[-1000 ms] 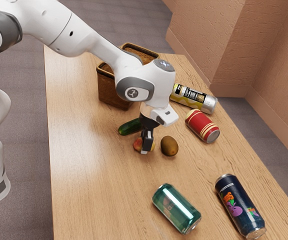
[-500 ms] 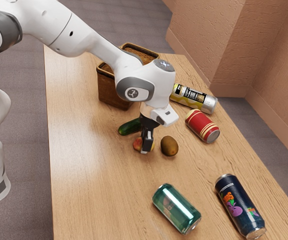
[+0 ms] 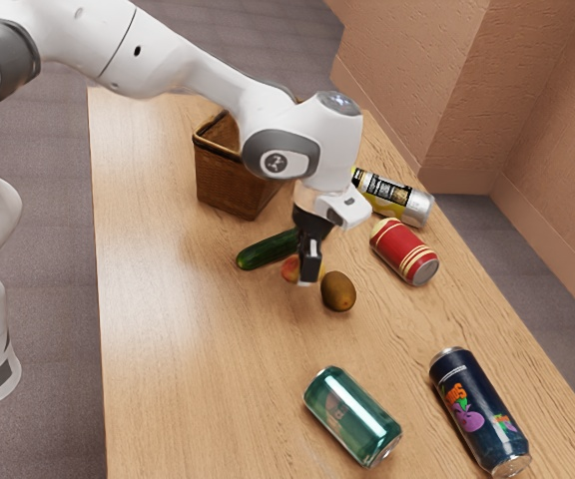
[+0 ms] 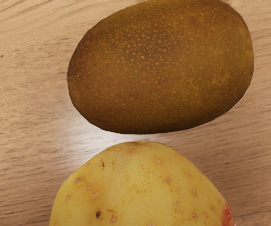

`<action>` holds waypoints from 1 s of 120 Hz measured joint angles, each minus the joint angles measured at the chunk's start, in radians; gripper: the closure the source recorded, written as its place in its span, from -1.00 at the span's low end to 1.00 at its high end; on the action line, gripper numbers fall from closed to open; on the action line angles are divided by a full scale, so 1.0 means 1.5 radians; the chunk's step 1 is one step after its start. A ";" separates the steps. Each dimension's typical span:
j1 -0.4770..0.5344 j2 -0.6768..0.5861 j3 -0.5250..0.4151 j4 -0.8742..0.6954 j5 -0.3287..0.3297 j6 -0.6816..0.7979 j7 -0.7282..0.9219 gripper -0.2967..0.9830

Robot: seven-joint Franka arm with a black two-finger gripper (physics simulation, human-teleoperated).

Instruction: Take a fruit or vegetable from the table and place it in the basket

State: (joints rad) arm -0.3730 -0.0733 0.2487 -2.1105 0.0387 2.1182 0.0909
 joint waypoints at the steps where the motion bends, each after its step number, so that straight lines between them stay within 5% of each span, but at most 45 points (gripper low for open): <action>1: 0.000 0.000 0.000 0.001 0.000 -0.001 0.000 0.07; 84: 0.000 0.001 0.034 0.169 0.037 -0.181 0.003 0.08; 120: 0.007 -0.005 0.147 0.223 0.048 -0.234 0.015 0.08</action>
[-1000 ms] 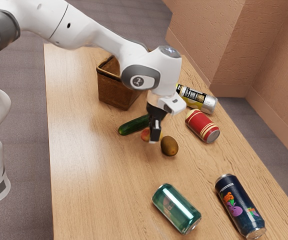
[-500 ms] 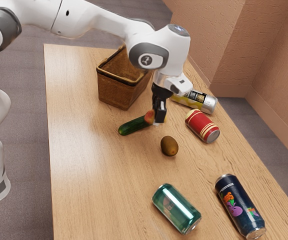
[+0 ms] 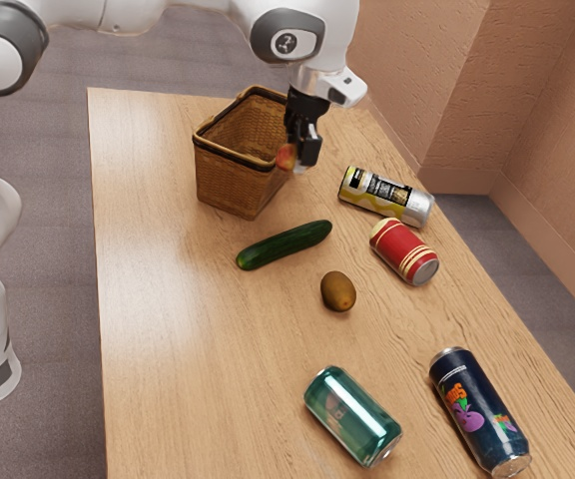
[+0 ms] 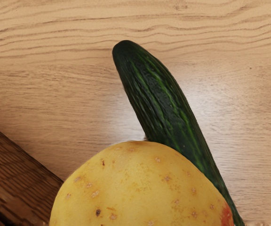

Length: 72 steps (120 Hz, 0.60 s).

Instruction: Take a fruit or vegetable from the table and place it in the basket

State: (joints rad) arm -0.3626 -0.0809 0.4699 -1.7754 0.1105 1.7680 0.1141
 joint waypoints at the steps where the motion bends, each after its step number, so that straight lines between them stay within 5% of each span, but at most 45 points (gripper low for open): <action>1: 0.000 -0.001 0.003 0.000 0.000 -0.001 0.001 0.08; 72: 0.004 0.003 0.161 0.061 0.022 -0.002 0.058 0.07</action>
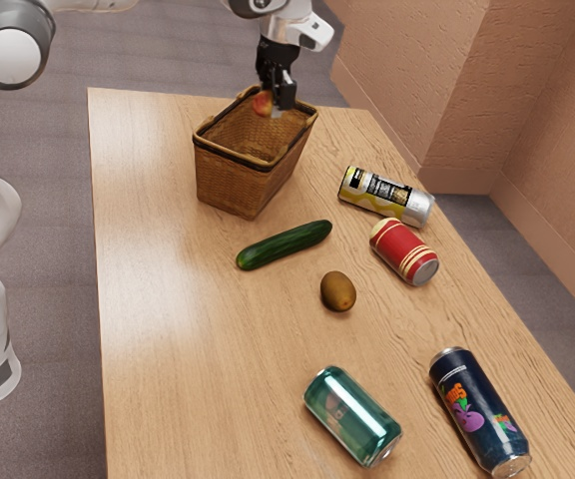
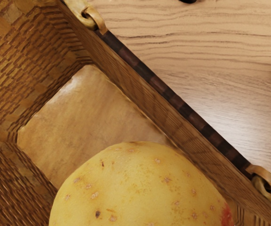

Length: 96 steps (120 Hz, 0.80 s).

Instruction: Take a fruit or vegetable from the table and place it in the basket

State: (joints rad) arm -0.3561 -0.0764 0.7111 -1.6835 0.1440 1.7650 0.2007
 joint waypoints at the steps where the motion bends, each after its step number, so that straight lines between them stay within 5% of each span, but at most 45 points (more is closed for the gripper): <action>1: 0.000 0.000 0.000 0.000 0.000 0.002 0.001 0.07; 96: 0.038 0.029 0.030 -0.061 -0.048 0.130 0.032 0.08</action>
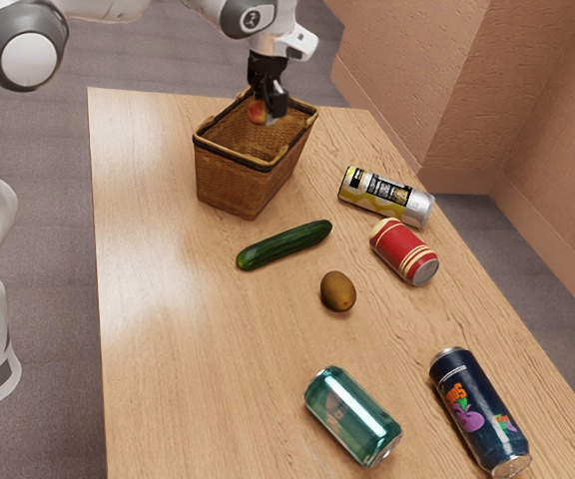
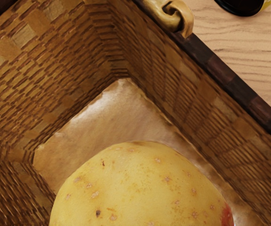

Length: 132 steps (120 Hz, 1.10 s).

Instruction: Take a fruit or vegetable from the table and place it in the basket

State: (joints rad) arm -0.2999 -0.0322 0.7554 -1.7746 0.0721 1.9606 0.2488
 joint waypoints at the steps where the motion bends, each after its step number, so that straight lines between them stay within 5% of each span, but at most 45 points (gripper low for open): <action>1: 0.001 0.000 0.000 0.000 0.000 0.001 0.000 0.08; 71: 0.035 0.024 0.006 -0.041 -0.024 0.024 -0.001 0.07; 103: 0.050 0.015 -0.012 0.002 -0.025 -0.074 -0.001 -0.39; 121: 0.135 -0.018 -0.148 0.327 -0.003 -0.345 -0.015 -0.47; 132: 0.051 -0.050 -0.262 0.379 -0.008 -0.461 -0.030 -0.49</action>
State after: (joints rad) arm -0.2238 -0.1077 0.3629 -1.2068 0.0602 1.2695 0.2043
